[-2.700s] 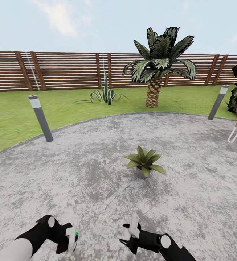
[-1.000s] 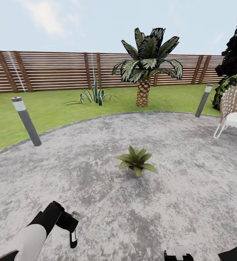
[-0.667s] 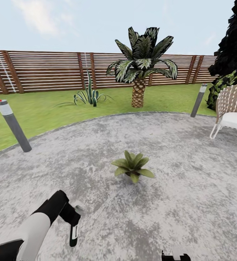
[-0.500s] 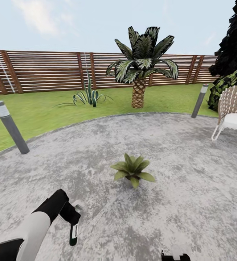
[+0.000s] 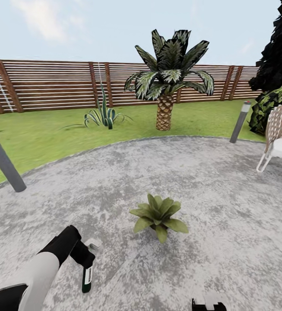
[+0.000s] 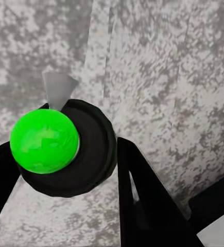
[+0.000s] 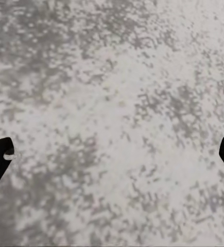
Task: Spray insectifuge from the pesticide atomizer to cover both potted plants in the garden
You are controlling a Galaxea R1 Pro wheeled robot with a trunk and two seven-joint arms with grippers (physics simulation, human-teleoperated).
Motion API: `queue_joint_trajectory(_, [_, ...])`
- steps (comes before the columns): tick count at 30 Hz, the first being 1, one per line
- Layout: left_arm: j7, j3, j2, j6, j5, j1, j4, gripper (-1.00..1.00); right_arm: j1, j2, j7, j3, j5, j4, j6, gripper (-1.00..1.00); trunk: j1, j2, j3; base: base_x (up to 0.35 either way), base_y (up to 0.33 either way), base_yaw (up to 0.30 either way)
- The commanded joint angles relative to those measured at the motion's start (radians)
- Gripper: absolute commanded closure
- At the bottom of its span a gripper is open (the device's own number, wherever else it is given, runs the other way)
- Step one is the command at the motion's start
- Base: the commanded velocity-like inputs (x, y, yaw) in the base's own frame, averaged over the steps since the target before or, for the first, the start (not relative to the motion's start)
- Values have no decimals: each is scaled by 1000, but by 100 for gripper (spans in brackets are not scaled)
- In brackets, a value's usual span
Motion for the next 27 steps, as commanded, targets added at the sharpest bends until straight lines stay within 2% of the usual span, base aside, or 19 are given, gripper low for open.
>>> queue_joint_trajectory(1, [-7,8,0,5,-7,0,-1,100,-1,0,-3,9,-8,1,-3,-100,0,0,-1,282,222,-202])
queue_joint_trajectory(7, [-7,5,-5,5,-9,6,0,100,-1,-2,-2,9,-6,1,-3,-100,0,0,1,87,71,-144])
queue_joint_trajectory(10, [-12,-42,-11,6,-8,5,0,100,-1,-1,-1,10,-6,1,-3,-100,0,0,1,1,1,-3])
queue_joint_trajectory(12, [-63,-77,-14,26,-8,0,-2,100,-1,-2,-3,10,-6,1,-3,-100,0,0,1,55,0,0])
queue_joint_trajectory(14, [-98,-84,-13,60,-10,-18,-2,100,-1,-2,-3,10,-6,1,-3,-100,0,0,1,231,0,-18])
queue_joint_trajectory(19, [-113,-93,-15,76,-10,-39,-1,100,-1,-1,-2,9,-7,1,-3,-100,0,0,1,303,0,-191])
queue_joint_trajectory(22, [-114,-149,-17,77,-6,-39,0,100,-1,-2,-1,9,-7,1,-3,-100,0,0,1,211,0,-257])
queue_joint_trajectory(27, [-115,-169,-15,77,-6,-33,0,100,-1,-2,-1,9,-8,1,-3,-100,0,0,1,31,0,-262])
